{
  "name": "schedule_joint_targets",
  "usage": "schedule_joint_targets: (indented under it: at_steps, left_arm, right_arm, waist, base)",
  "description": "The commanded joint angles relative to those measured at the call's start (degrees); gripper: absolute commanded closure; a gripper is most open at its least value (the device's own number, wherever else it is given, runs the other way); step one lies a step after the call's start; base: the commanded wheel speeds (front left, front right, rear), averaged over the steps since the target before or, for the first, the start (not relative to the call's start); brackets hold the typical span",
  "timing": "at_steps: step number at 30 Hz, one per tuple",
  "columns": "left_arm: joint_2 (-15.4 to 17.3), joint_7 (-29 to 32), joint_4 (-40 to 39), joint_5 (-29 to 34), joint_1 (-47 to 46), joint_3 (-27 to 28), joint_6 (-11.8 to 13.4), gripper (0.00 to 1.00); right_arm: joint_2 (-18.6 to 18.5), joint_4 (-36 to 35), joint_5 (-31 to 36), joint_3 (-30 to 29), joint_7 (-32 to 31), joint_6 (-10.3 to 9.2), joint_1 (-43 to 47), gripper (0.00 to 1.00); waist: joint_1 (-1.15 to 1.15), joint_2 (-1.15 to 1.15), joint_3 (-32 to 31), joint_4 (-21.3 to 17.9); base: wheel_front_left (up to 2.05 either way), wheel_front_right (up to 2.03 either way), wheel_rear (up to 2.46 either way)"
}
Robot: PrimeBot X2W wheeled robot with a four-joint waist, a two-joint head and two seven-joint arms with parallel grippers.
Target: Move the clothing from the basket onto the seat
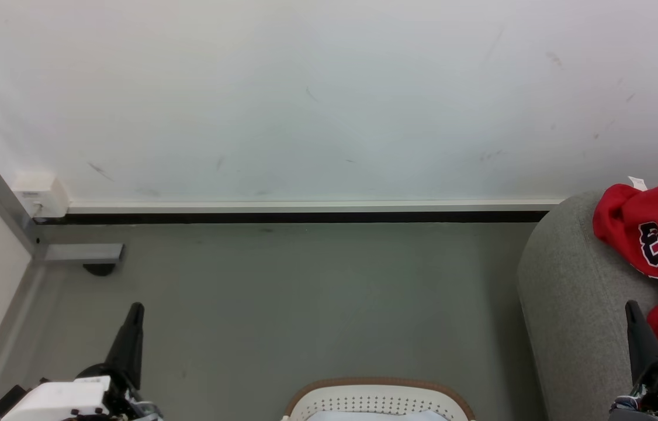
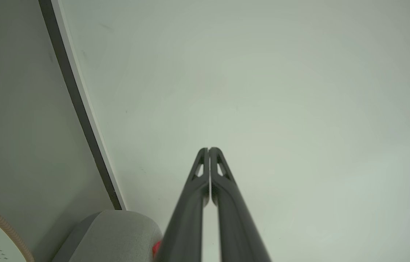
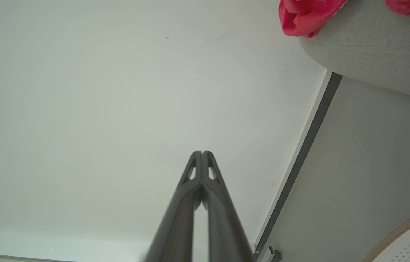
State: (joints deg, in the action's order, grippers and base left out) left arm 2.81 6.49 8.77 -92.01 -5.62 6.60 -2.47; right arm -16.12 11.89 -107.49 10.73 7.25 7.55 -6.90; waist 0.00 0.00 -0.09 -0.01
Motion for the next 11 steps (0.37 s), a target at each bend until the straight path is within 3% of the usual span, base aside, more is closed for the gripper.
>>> schedule_joint_targets:
  at_steps: [1, 11]
  left_arm:
    - [0.1, 0.2, -0.2, -0.7, -0.5, 0.2, 0.0, 1.00]
    - [0.1, 0.2, -0.2, -0.7, -0.5, 0.2, 0.0, 1.00]
  right_arm:
    - [-0.4, -0.2, -0.5, 0.1, 0.3, -0.12, -0.5, 1.00]
    - [-1.2, -0.5, -1.4, 1.0, 1.1, -0.12, -0.5, 1.00]
  waist:
    - [0.00, 0.00, 0.0, 0.0]
    - [0.00, 0.00, 0.0, 0.0]
  base:
    - [0.00, 0.00, 0.00]
    - [0.00, 0.00, 0.00]
